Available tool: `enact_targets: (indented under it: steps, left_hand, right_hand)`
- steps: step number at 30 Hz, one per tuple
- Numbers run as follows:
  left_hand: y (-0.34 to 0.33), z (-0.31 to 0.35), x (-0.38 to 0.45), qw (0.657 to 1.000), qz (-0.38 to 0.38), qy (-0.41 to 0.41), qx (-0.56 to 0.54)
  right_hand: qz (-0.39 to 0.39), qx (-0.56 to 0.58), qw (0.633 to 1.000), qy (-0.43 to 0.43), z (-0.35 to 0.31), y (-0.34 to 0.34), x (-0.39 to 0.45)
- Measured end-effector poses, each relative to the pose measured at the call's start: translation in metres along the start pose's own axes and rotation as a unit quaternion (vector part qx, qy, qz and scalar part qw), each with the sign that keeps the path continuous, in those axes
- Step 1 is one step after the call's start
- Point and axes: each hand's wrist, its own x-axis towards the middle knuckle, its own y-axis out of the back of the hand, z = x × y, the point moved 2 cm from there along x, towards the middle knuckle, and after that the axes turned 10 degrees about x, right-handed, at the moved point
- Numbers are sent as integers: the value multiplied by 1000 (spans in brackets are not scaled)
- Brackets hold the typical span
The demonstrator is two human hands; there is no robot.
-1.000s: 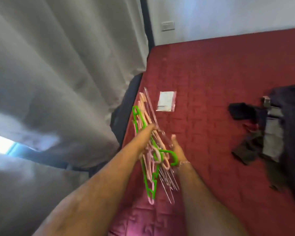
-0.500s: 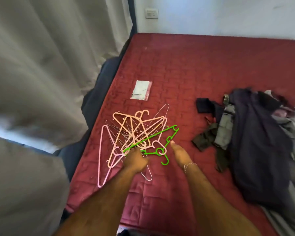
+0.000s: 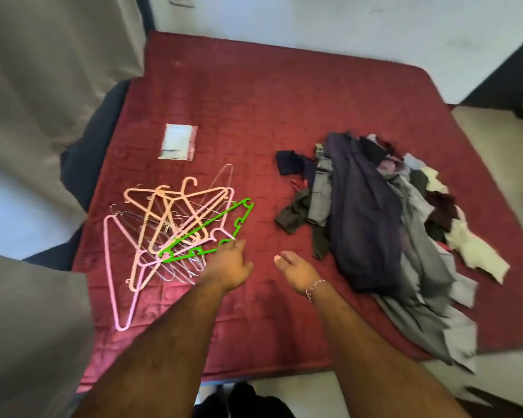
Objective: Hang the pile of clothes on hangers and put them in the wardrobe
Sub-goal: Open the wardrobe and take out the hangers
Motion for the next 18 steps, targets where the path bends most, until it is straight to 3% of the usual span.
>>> enact_targets:
  steps: [10, 18]
  left_hand:
    - [-9, 149, 30, 979, -35, -198, 14]
    - [-42, 259, 87, 982, -62, -177, 22]
  right_hand:
    - [122, -12, 991, -53, 84, 130, -24]
    - [106, 14, 985, -135, 207, 223, 27]
